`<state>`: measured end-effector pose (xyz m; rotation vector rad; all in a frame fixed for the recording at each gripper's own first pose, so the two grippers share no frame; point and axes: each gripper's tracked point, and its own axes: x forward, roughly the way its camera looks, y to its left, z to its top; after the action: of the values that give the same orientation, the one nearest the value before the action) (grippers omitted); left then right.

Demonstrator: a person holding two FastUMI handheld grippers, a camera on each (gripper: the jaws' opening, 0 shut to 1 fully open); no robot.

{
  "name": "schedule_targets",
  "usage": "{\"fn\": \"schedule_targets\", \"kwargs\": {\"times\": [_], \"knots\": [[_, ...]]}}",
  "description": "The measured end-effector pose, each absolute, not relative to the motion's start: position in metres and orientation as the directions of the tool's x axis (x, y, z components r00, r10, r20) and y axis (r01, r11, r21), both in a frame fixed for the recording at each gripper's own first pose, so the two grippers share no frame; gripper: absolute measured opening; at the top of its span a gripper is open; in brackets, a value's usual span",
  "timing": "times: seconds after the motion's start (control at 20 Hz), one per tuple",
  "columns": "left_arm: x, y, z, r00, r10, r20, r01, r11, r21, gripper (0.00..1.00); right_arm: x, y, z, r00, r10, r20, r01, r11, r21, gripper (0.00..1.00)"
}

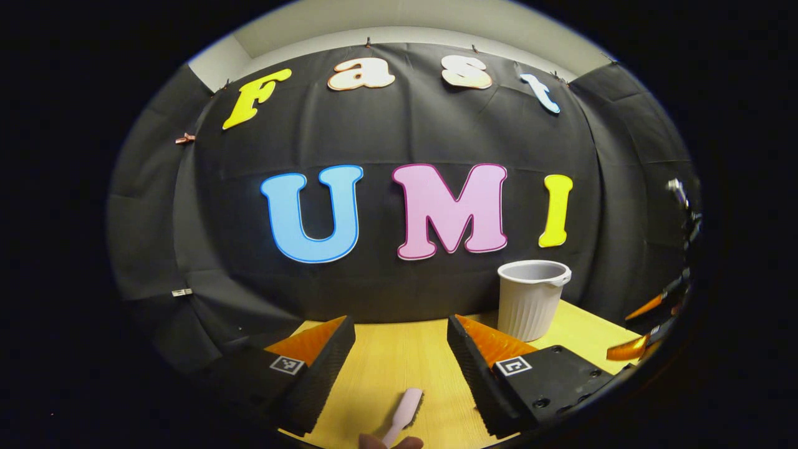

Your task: Pick up the small broom and dustpan from the desktop, sweep the trash into the dustpan with the broom, and then empty the trash into the garbage bin.

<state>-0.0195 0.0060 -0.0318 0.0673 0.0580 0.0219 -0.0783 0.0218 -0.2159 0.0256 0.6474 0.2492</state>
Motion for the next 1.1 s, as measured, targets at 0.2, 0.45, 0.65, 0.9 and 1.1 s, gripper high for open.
{"fn": "schedule_targets", "kwargs": {"times": [0.2,0.45,0.65,0.9,1.1], "knots": [[-0.028,0.011,-0.042,0.996,0.042,-0.08,-0.036,0.996,0.081,0.95,-0.109,0.026,-0.29,0.628,0.249,-0.737,-0.247,0.962,0.114,0.96],[-0.036,0.018,-0.058,0.989,0.076,-0.125,-0.067,0.995,0.073,0.96,-0.11,0.028,-0.366,0.478,0.201,-0.855,-0.256,0.963,0.083,0.96],[-0.041,0.03,-0.072,0.979,0.121,-0.165,-0.114,0.992,0.054,0.97,-0.109,0.038,-0.397,0.39,0.194,-0.9,-0.266,0.96,0.092,0.93],[-0.044,0.044,-0.083,0.967,0.16,-0.2,-0.149,0.986,0.071,0.97,-0.099,0.047,-0.418,0.353,0.175,-0.919,-0.244,0.966,0.091,0.83],[-0.043,0.048,-0.097,0.957,0.169,-0.235,-0.153,0.985,0.084,0.97,-0.096,0.053,-0.425,0.339,0.195,-0.92,-0.226,0.967,0.122,0.58]]}}
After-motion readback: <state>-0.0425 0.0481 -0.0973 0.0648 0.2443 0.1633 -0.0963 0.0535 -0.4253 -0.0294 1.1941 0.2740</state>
